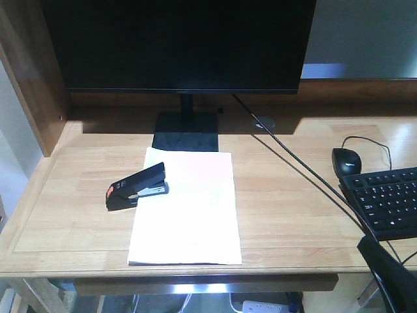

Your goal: Grab stapler and paper to desk for stapling

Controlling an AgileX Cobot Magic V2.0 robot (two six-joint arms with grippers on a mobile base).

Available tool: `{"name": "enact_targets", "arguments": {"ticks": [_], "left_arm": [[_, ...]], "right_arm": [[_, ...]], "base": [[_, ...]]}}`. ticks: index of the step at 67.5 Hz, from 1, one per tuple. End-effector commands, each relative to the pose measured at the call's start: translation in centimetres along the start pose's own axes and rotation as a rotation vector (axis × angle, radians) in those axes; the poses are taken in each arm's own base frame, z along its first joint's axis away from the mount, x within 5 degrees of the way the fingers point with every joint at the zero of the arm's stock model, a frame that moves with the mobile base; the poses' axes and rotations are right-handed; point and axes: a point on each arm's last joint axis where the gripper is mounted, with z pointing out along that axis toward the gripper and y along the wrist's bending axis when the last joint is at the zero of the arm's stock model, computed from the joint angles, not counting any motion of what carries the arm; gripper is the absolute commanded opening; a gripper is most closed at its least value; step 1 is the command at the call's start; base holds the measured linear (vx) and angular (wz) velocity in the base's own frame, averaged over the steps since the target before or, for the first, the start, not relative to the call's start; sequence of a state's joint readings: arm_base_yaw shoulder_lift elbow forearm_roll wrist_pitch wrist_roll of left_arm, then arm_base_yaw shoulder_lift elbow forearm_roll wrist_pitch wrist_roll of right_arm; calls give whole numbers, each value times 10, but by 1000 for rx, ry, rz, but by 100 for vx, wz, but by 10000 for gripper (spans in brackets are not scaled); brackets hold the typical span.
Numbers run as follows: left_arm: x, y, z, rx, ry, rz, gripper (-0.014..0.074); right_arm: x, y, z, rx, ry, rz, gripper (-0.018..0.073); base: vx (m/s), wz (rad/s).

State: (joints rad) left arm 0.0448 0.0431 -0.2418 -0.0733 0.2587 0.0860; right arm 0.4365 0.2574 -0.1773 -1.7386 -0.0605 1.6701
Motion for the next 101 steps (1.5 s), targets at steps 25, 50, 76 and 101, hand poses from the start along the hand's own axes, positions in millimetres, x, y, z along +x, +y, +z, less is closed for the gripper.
{"name": "enact_targets", "arguments": {"ticks": [25,50,76,101], "left_arm": [[-14,1,-1,-7,-92,-4,-6],[-14,1,-1,-7,-92,-4,-6],[-14,1,-1,-4,-92,-4,-6],[-12,1,0,-5,-92,-4,-6]], "right_arm": [[-10,-3,0,23,-24,-27,584],[-10,-9,0,91,-33,11,457],[-10,-10,-1,100,-36,36,-11],[-10,-10,-1,100,-36,36,-9]], "base": [[0,0],[0,0],[0,0],[0,0]]}}
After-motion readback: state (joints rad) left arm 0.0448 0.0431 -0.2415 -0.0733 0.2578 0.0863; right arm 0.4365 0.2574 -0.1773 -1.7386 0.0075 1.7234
